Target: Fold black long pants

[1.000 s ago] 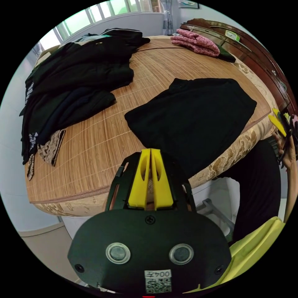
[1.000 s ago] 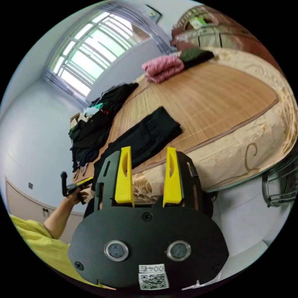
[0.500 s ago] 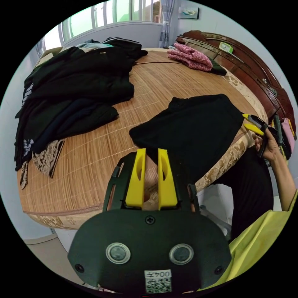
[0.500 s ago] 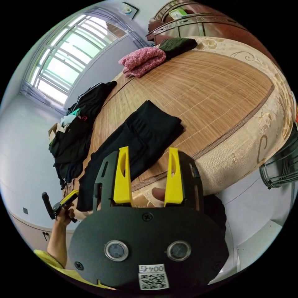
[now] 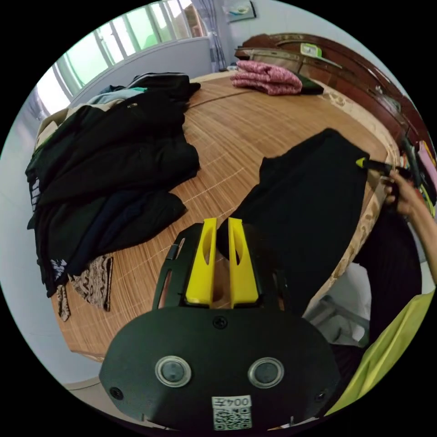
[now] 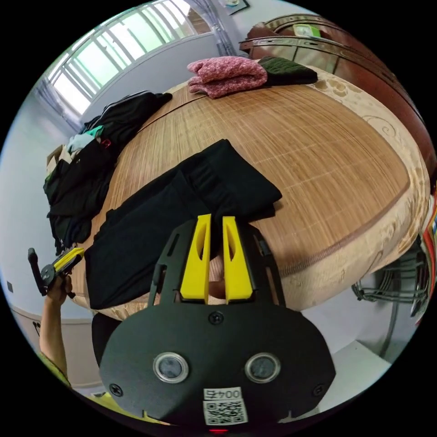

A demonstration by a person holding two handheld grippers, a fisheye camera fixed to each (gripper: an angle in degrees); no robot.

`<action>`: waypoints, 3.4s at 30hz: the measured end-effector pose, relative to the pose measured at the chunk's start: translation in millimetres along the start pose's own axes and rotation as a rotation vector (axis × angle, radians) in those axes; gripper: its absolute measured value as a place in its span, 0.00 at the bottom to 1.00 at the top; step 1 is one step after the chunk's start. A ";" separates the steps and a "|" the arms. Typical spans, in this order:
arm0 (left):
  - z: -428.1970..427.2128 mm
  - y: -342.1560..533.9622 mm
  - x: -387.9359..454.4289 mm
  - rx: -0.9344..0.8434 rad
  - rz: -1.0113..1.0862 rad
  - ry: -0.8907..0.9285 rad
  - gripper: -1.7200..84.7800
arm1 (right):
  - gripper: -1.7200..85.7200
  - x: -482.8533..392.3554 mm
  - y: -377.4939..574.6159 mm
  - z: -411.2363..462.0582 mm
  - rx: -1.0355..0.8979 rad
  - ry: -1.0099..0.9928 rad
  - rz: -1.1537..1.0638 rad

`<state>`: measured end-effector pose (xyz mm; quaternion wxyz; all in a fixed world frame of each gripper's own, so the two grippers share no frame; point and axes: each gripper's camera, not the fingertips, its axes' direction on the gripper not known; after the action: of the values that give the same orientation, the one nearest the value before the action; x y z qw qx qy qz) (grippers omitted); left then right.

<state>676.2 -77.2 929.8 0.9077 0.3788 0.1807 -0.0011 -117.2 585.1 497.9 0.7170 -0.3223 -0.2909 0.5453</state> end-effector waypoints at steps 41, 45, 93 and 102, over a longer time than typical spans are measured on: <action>-19.5 213.9 46.8 -0.002 -0.415 0.206 0.03 | 0.01 -399.6 5.9 305.9 -0.790 0.185 -0.825; -21.8 228.8 45.3 0.027 -0.397 0.220 0.03 | 0.01 -402.6 12.7 316.6 -0.775 0.164 -0.783; 0.2 239.0 -29.0 0.101 -0.320 0.366 0.04 | 0.14 -170.5 134.9 219.3 -0.457 -0.695 -0.223; 32.8 198.9 -71.2 0.032 -0.185 0.469 0.09 | 0.17 -139.9 171.3 205.9 -0.417 -0.655 -0.154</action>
<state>648.0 32.4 1111.2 0.8309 0.3647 0.4202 0.0010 -410.3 513.0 483.5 0.5443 -0.2470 -0.6322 0.4931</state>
